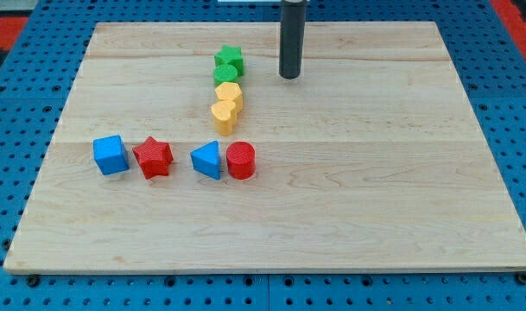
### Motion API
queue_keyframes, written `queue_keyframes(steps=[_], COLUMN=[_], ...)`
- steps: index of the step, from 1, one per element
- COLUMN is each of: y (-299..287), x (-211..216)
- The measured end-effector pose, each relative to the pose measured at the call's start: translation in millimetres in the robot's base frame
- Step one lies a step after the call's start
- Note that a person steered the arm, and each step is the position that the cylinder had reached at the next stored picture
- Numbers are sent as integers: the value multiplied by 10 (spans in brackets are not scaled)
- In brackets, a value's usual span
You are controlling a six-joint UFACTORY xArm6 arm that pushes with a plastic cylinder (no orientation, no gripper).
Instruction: Place your arm above the red star
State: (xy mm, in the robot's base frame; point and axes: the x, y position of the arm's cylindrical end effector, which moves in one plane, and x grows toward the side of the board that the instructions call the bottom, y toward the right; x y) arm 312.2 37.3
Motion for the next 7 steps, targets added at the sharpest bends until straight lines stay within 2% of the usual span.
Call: queue_keyframes(steps=[4,6,7], y=[1,-575,-1151], x=[12,-572,-851])
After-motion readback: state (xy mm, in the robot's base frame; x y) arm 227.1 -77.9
